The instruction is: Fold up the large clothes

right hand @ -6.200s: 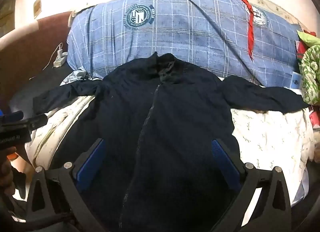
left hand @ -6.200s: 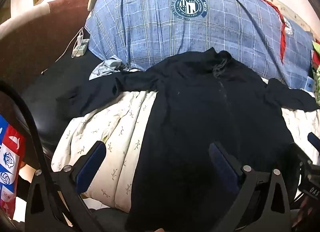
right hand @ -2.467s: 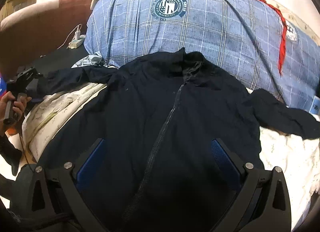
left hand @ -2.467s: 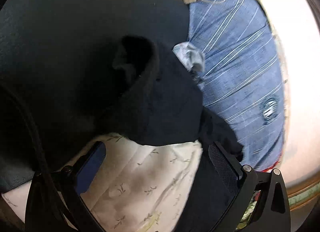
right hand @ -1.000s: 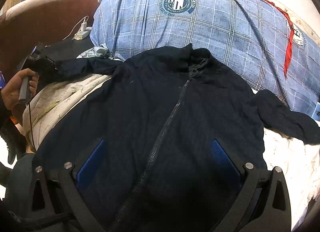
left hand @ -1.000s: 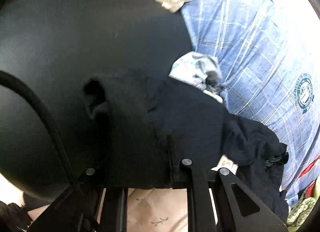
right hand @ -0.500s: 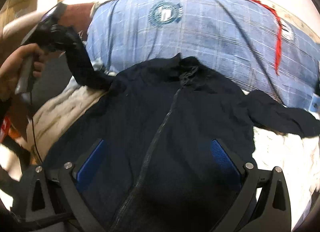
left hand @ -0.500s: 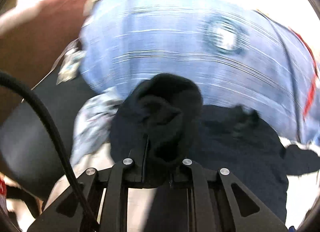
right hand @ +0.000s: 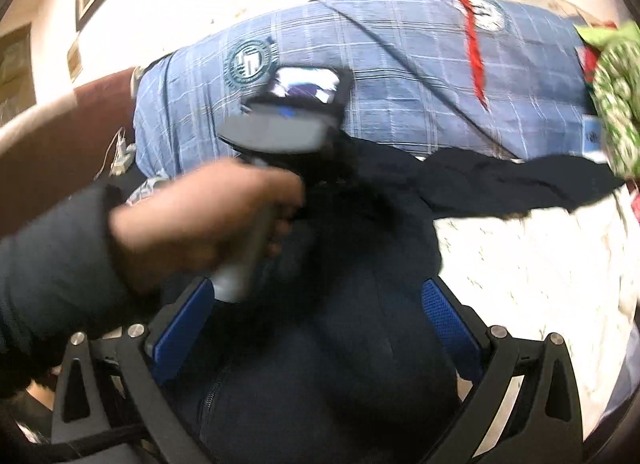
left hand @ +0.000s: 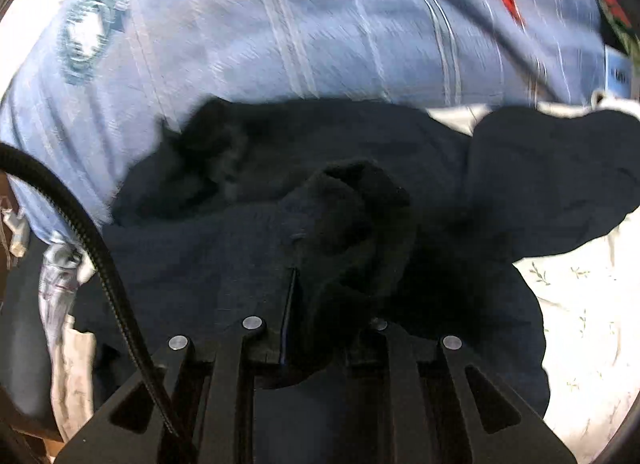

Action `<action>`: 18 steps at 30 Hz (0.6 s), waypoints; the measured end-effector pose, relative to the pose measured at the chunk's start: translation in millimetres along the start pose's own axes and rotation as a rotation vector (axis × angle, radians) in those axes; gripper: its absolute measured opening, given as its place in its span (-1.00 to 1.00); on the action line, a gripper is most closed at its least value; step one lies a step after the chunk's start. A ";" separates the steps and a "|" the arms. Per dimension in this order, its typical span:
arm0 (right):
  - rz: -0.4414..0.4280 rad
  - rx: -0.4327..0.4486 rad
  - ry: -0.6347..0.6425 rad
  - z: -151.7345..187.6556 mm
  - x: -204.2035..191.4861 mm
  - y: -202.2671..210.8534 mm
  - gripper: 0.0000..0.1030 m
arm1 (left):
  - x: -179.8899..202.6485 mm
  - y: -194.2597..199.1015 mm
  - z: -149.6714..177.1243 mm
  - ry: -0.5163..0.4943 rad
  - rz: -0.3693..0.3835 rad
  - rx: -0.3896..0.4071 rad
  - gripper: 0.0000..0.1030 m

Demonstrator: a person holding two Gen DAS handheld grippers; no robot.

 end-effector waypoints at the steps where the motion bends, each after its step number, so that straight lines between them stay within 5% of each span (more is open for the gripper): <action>1: -0.001 0.008 -0.007 -0.1 2.0 2.3 1.00 | 7.6 -7.4 0.8 0.003 -0.001 -0.022 -0.65; 9: -0.026 0.032 -0.021 -3.5 3.0 3.7 1.00 | 37.5 -36.4 5.3 -0.031 -0.060 -0.047 -0.33; 14: -0.024 0.050 -0.006 -4.3 0.2 5.5 1.00 | 26.2 -34.3 3.2 0.002 -0.014 0.005 0.41; 18: -0.017 0.046 0.004 -4.3 0.0 3.4 1.00 | 7.9 -9.0 5.8 0.068 0.086 0.054 0.66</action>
Point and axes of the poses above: each gripper's, at about its wrist camera, not at the fingertips, and y roughly against the way its jaws point, x to its right, z to its underside, the point moved 5 cm from there along -y, roughly the way its jaws point, and after that the axes turned 6 degrees about -z, right-handed, at the moved point
